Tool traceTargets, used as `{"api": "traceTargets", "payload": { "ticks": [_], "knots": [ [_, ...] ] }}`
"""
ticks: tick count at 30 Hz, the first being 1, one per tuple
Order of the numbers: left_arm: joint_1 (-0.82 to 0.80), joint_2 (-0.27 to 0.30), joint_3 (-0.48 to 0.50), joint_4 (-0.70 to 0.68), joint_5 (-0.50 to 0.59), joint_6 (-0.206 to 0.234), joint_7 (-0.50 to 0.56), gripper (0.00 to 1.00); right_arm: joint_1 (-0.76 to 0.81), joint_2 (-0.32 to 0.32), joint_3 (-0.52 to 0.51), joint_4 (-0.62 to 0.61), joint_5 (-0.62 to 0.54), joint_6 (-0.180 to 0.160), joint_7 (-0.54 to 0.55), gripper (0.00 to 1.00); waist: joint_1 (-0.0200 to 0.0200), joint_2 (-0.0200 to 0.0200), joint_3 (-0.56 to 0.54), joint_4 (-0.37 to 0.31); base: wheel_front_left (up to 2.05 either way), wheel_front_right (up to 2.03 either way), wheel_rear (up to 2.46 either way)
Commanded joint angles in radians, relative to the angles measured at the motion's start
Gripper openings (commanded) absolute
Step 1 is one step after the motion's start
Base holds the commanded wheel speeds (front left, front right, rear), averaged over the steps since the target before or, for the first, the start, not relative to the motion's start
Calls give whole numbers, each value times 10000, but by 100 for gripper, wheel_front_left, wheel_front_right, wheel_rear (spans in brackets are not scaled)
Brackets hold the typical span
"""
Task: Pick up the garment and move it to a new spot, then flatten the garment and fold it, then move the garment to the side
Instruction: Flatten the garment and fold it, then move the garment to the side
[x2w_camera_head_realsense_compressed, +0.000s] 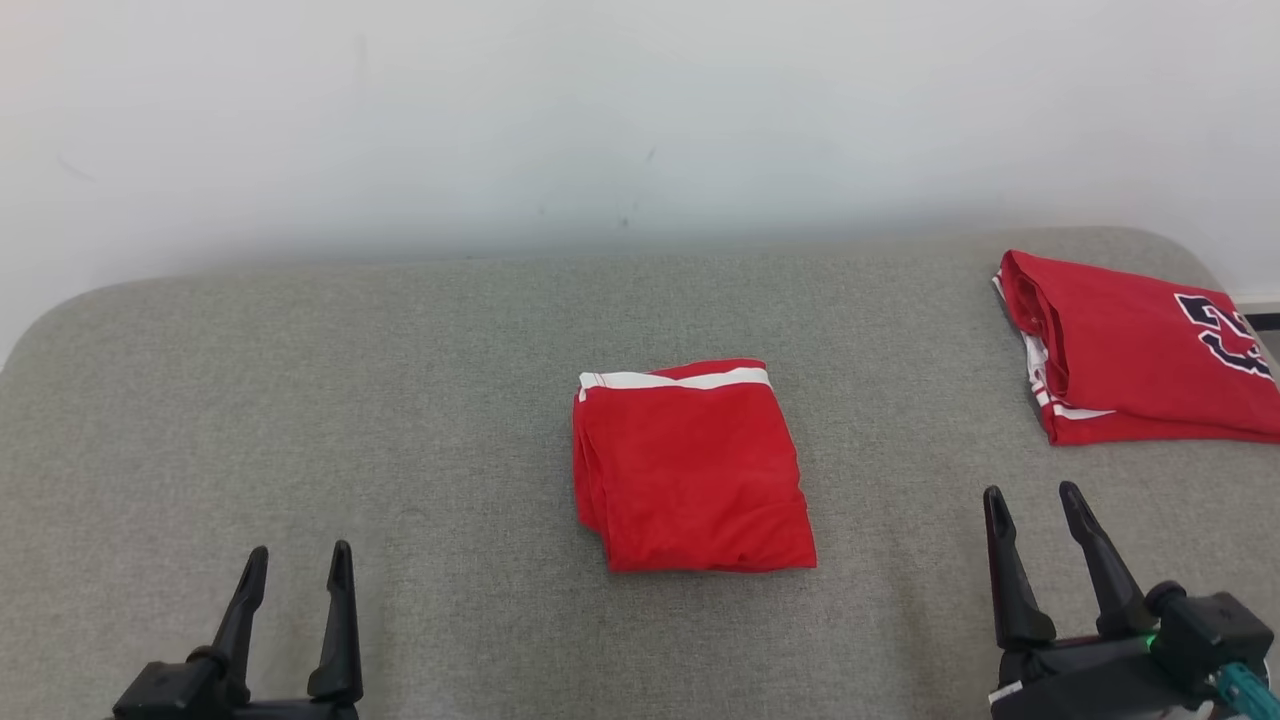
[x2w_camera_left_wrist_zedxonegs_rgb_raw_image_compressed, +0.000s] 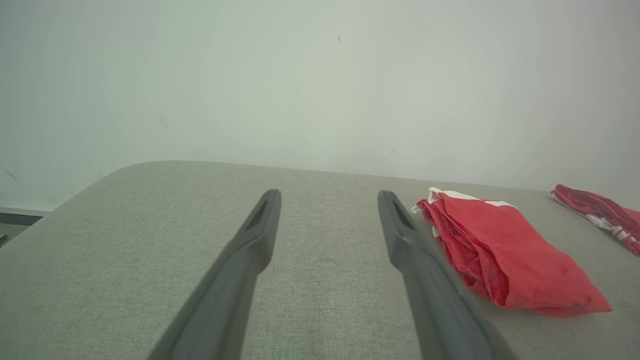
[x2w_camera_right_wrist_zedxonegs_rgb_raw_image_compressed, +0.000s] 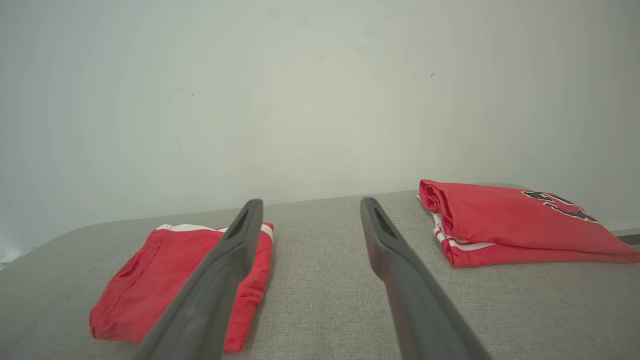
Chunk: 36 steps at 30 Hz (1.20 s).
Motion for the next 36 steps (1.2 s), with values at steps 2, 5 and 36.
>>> {"api": "traceTargets", "payload": {
  "ticks": [2, 5, 36],
  "knots": [
    [231, 3, 98, -43, 169, -11, -10, 100, 373, 135, -102, -325, -188, -30, -39, 100, 2, 0, -72, 66, 0, 0, 0],
    [366, 1, 56, -65, 289, -10, -10, 100, 617, 191, -191, -473, -295, -30, -39, 100, 2, 0, -124, 151, 0, 0, 0],
    [544, 20, 62, -113, 394, -64, -10, 100, 898, 353, 10, -236, -603, -30, -42, 100, 2, 0, -13, 508, 0, 0, 0]
  ]
}}
